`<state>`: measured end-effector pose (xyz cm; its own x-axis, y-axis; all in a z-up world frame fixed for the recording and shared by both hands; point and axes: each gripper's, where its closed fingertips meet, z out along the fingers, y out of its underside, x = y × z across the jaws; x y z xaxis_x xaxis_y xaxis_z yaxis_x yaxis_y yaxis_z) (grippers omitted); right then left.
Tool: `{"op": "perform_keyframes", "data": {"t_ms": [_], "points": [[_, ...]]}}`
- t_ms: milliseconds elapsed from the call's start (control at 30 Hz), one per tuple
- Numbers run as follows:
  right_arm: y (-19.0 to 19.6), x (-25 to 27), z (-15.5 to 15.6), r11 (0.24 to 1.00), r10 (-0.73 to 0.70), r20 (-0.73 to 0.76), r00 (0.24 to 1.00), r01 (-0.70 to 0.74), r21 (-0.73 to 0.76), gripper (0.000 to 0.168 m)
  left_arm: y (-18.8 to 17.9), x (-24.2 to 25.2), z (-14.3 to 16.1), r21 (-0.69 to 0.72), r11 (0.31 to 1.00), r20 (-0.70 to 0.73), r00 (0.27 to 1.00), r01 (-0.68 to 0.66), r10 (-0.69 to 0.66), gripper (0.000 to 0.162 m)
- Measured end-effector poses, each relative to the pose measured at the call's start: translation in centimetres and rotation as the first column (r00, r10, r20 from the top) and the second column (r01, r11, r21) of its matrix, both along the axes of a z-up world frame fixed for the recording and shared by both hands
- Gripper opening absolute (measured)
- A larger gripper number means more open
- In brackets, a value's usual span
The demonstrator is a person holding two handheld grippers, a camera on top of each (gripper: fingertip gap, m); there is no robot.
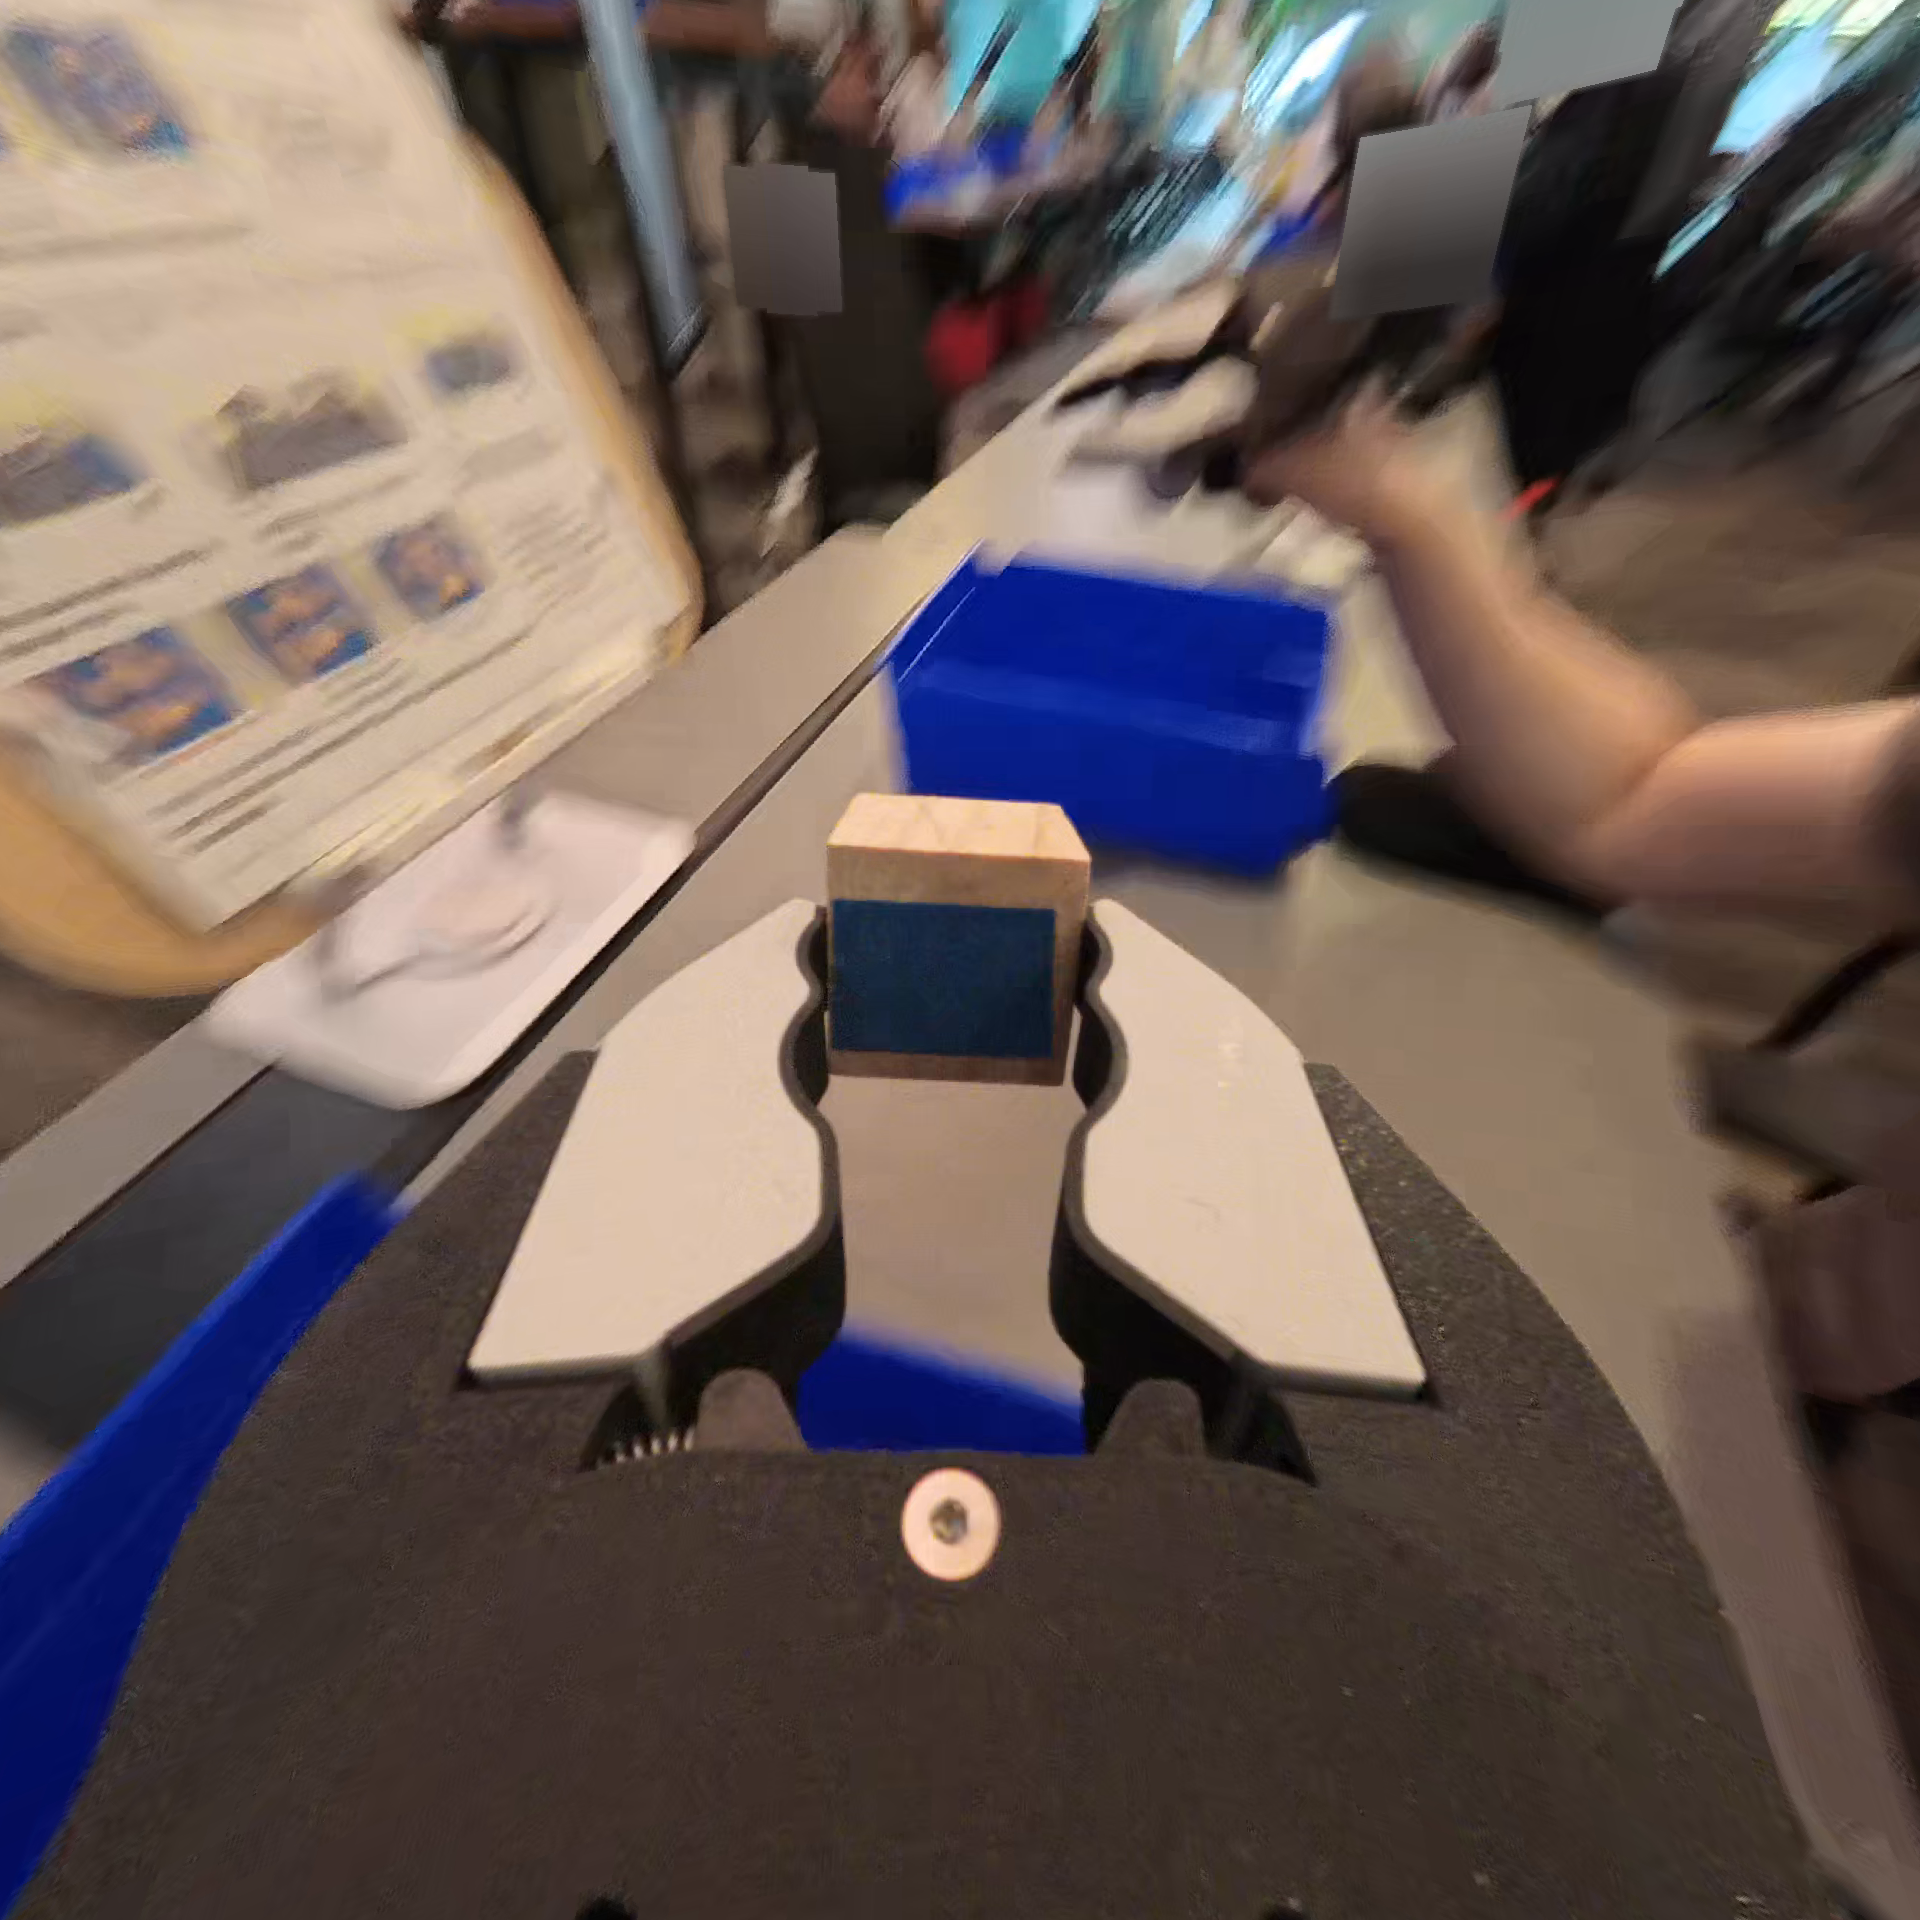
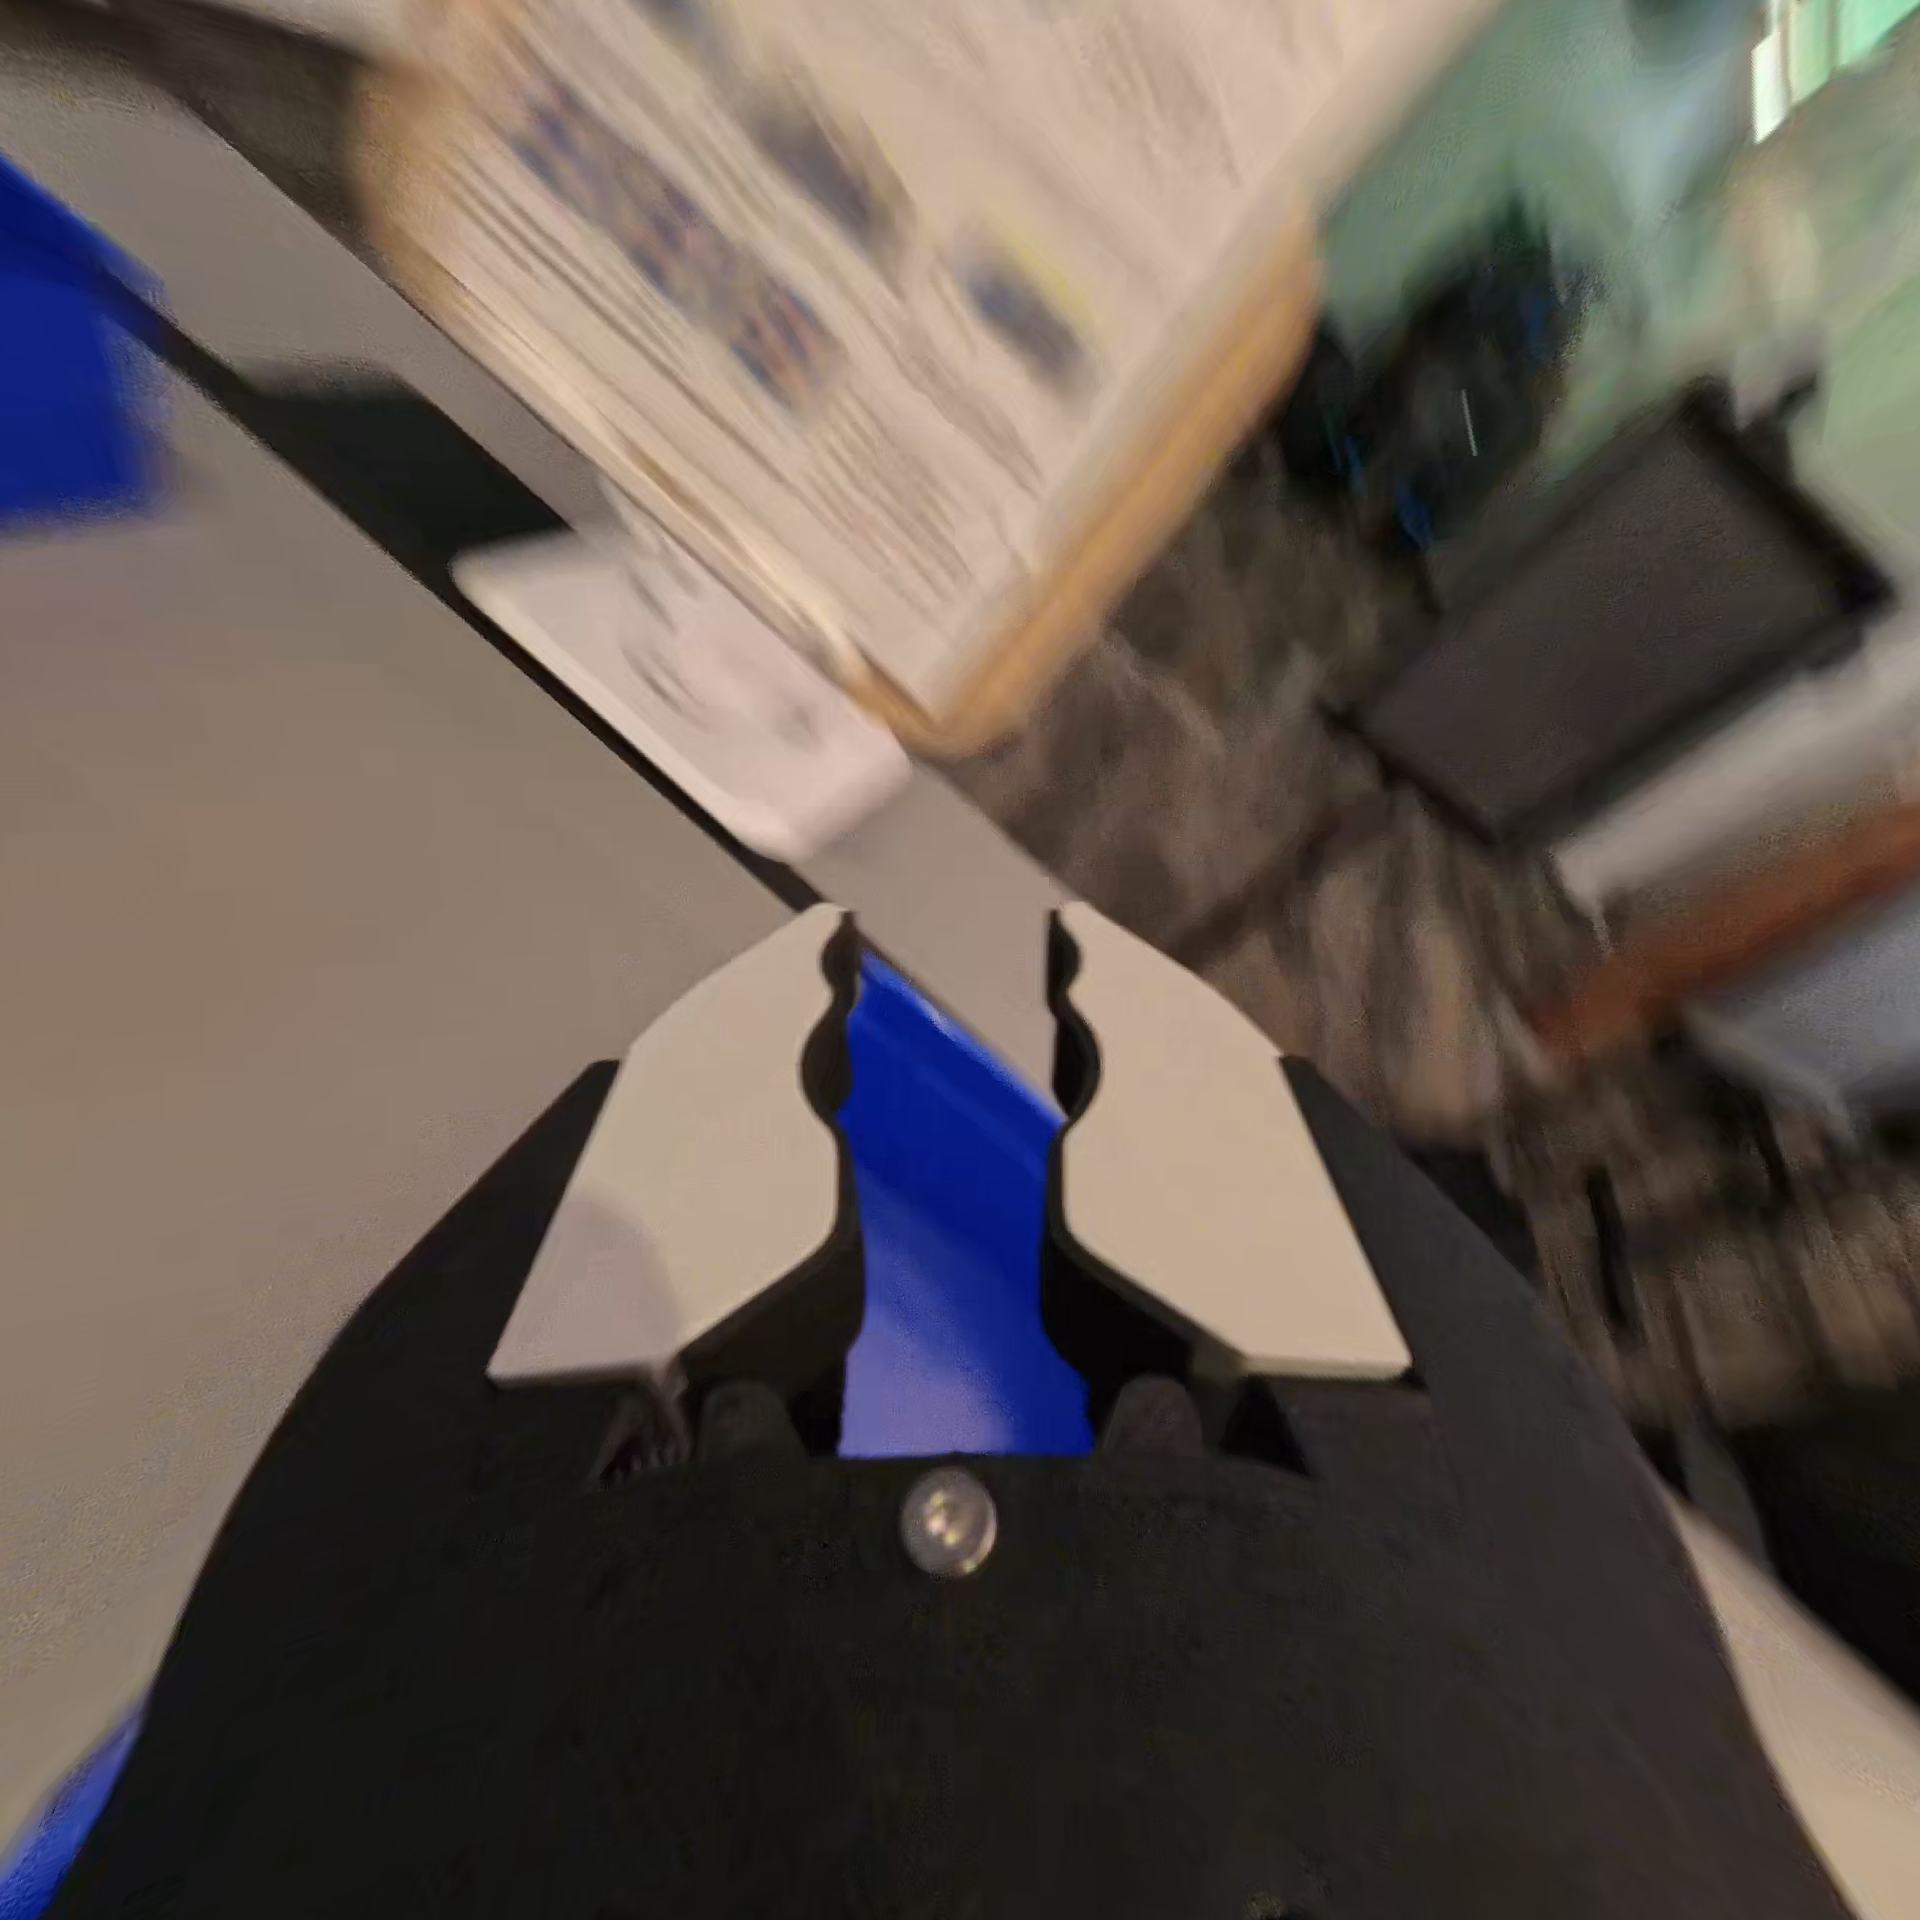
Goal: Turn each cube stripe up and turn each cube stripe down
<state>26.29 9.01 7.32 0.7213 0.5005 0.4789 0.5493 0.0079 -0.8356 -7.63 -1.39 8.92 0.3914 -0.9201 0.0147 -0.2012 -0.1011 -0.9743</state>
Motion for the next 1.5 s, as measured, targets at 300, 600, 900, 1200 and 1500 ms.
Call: {"op": "perform_keyframes", "data": {"t_ms": [300,600,900,1200,1500], "points": [[-16.0,-19.8,3.3,0.640,0.611,0.172,0.773,-0.610,0.468,0.062,-6.4,12.2,1.9,-0.241,0.813,0.382,0.822,0.530,-0.422,0.044],[-17.3,-21.1,2.8,0.599,0.586,0.243,0.773,-0.615,0.513,0.051,-8.1,14.4,1.5,-0.276,0.751,0.412,0.780,0.600,-0.472,0.044],[-15.6,-18.5,3.7,0.666,0.541,0.263,0.798,-0.598,0.445,0.046,-6.8,14.1,1.2,-0.365,0.733,0.441,0.801,0.573,-0.406,0.046],[-2.5,7.5,-8.7,0.729,-0.251,-0.066,0.966,0.144,-0.670,0.046,-3.8,8.8,3.2,-0.258,0.921,0.319,0.925,0.293,-0.205,0.040],[-1.6,13.7,-21.7,0.246,-0.478,0.297,0.827,0.450,-0.859,0.047,-3.4,7.3,3.0,-0.229,0.960,0.200,0.973,0.160,-0.114,0.031]]}}
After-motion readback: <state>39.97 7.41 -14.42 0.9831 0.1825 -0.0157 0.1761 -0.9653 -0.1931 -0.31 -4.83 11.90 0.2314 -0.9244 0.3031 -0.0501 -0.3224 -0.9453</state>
